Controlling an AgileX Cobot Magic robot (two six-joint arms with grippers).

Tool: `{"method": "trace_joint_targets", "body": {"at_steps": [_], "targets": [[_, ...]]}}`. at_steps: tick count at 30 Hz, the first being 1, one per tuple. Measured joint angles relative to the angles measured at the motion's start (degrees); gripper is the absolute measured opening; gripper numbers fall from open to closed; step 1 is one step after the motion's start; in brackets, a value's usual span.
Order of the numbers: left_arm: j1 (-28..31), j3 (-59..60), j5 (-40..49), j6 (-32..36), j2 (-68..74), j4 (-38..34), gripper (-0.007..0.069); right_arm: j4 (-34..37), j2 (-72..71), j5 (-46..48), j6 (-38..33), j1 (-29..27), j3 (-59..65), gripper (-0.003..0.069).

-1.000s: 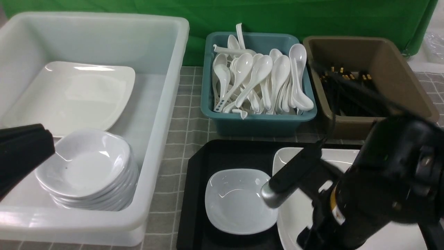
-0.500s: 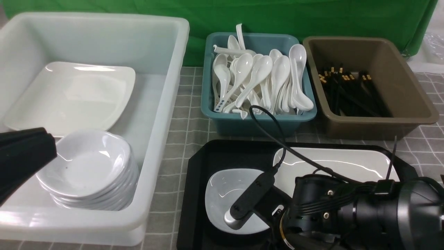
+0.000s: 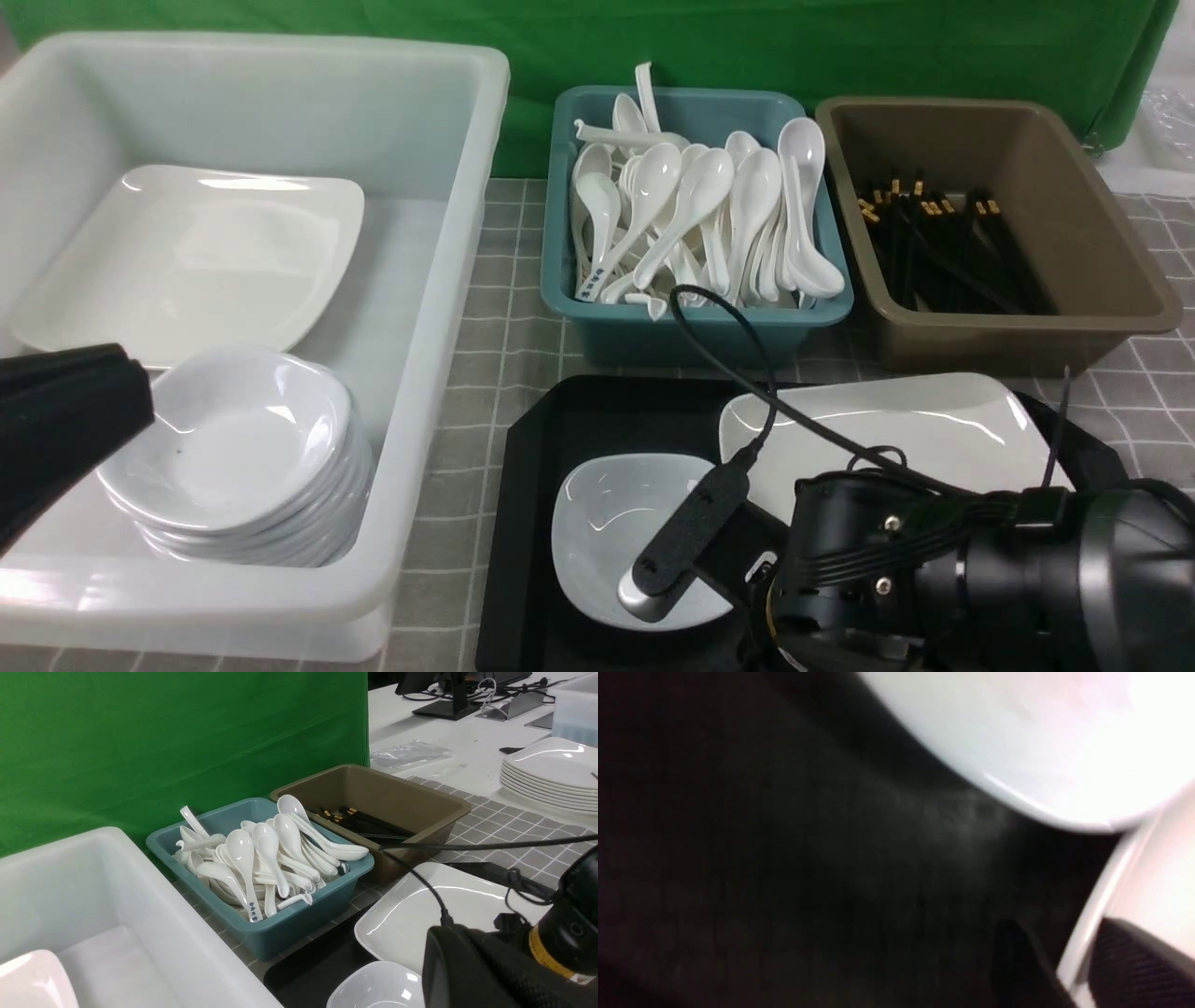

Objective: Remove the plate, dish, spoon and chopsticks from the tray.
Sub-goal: Use the right arm to grab a plate from the dinner plate, then use the right arm to put the plate into the large storage box on the left

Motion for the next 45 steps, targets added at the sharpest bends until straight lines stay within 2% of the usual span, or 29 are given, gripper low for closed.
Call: {"method": "trace_joint_targets", "body": {"at_steps": [4, 8, 15, 18, 21, 23, 25, 27, 30, 31, 33, 36, 40, 45], "targets": [[0.0, 0.0, 0.0, 0.0, 0.0, 0.1, 0.0008, 2.9, -7.0, 9.4, -1.4, 0.0, -3.0, 0.0141], [0.0, 0.0, -0.3, 0.0, 0.0, 0.7, 0.0008, 2.9, -15.5, 16.6, -2.3, 0.1, -7.9, 0.0068], [0.0, 0.0, -0.2, -0.4, 0.0, 4.5, 0.0008, 5.6, -20.6, 27.5, -4.1, 4.7, -19.5, 0.0058], [0.0, -1.0, 1.4, -4.9, 0.0, 9.6, 0.0008, 5.3, -19.9, 27.8, -6.9, 7.1, -26.0, 0.0058], [0.0, -4.6, 7.3, -15.6, -0.1, 22.0, 0.0008, 4.6, -16.9, 26.9, -15.2, 9.9, -38.1, 0.0058], [0.0, -6.5, 10.8, -19.8, -0.1, 27.7, 0.0008, 4.6, -14.6, 24.6, -21.1, 10.3, -42.5, 0.0058], [0.0, -8.1, 13.9, -22.6, -0.3, 32.4, 0.0008, 4.5, -12.3, 20.6, -27.4, 10.3, -46.8, 0.0058], [0.0, -9.5, 19.3, -26.6, -1.8, 37.3, 0.0008, 4.4, -6.9, 11.6, -38.9, 10.3, -53.5, 0.0058], [0.0, -9.8, 22.3, -29.3, -5.2, 38.7, 0.0008, 5.8, -0.3, 5.1, -51.1, 10.1, -58.3, 0.0058], [0.0, -9.8, 22.4, -29.5, -5.4, 38.8, 0.0008, 6.0, -0.3, 4.6, -52.0, 10.1, -58.6, 0.0058], [0.0, -9.8, 23.5, -31.1, -8.3, 39.5, 0.0008, 9.9, 6.5, 0.1, -61.2, 8.9, -62.9, 0.0058], [0.0, -9.8, 24.6, -32.6, -11.8, 40.1, 0.0008, 16.8, 14.8, -3.3, -70.0, 6.1, -68.2, 0.0058], [0.0, -9.8, 25.4, -33.4, -14.3, 39.9, 0.0008, 24.9, 25.8, -6.0, -76.7, 1.7, -75.8, 0.0058], [0.0, -9.8, 25.5, -33.5, -14.4, 38.8, 0.0008, 29.8, 35.7, -7.3, -81.0, -1.3, -85.0, 0.0058]]}}
